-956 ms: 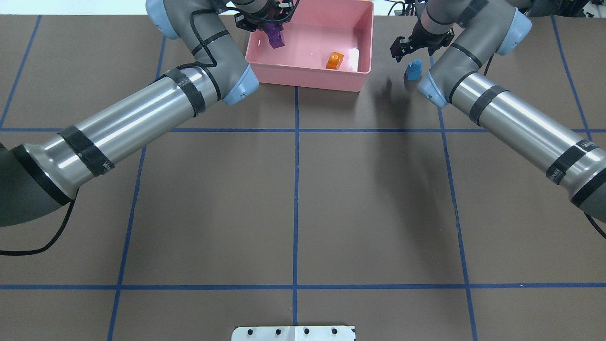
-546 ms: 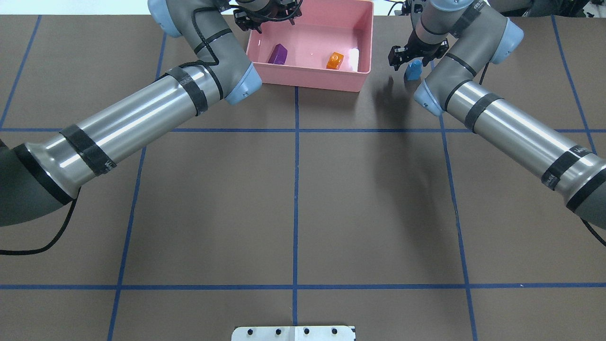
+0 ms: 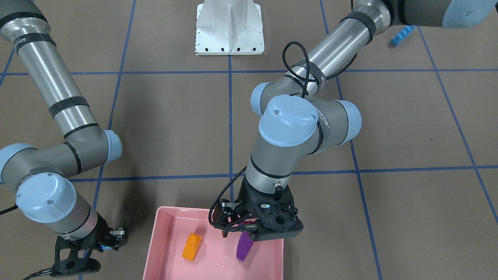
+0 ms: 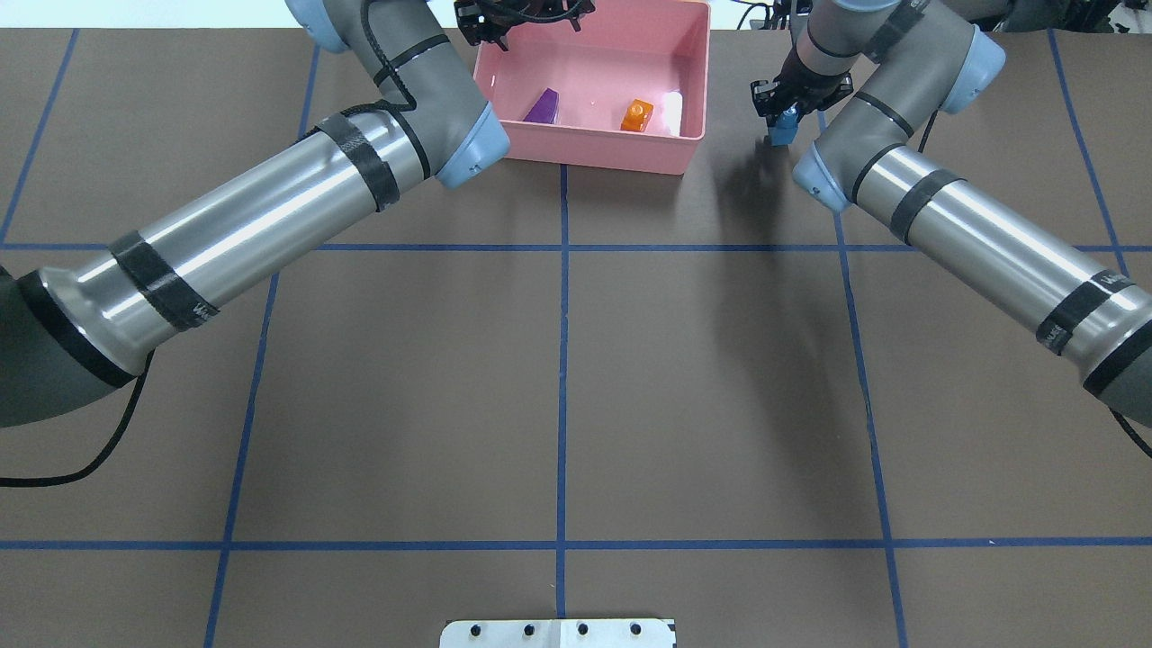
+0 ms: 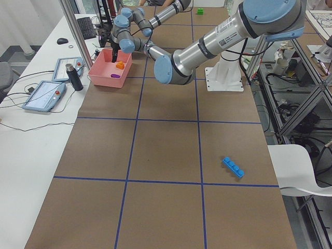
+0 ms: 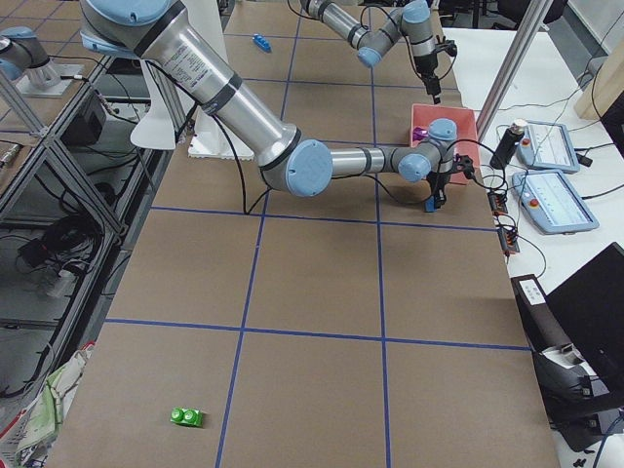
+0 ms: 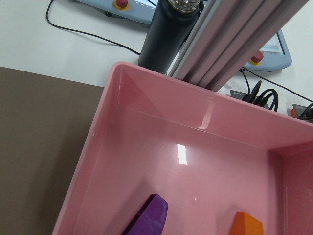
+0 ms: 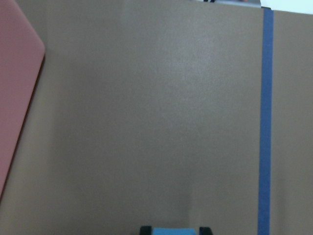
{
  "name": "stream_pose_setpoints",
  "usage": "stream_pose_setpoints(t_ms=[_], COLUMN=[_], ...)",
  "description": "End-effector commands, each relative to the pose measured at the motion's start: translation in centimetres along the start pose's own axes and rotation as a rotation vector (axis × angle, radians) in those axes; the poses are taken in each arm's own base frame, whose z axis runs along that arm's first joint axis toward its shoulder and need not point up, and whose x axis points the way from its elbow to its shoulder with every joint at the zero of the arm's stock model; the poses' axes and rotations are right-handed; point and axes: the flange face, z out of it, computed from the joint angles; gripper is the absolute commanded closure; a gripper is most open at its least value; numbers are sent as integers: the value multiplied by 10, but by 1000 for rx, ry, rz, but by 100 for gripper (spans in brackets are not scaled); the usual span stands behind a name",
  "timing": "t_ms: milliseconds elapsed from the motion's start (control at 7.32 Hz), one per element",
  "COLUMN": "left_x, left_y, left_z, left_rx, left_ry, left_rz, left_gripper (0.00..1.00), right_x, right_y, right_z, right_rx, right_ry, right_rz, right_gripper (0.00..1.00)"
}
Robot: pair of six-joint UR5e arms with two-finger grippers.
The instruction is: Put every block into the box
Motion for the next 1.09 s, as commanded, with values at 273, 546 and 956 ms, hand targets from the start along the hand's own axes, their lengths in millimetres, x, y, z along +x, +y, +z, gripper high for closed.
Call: stream_pose_setpoints(t_ms=[273,546,956], left_x=[-25,-109,-239], left_y=[44,86,134], left_z=[-100,-143,-176], left_rx=[-114,-175,-244], left_ry=[-120,-201,-293], left_rz=[40,227,368], left_gripper=[0,0,0], right_x=[-13,-39,-165], right_y=[-33,-41,-45], right_z=[-140,-171,-137], right_rx=[-9,33,121], right_ry=[-110,-138,-60], right_rz=[56,68,32], right_gripper=[100,100,100])
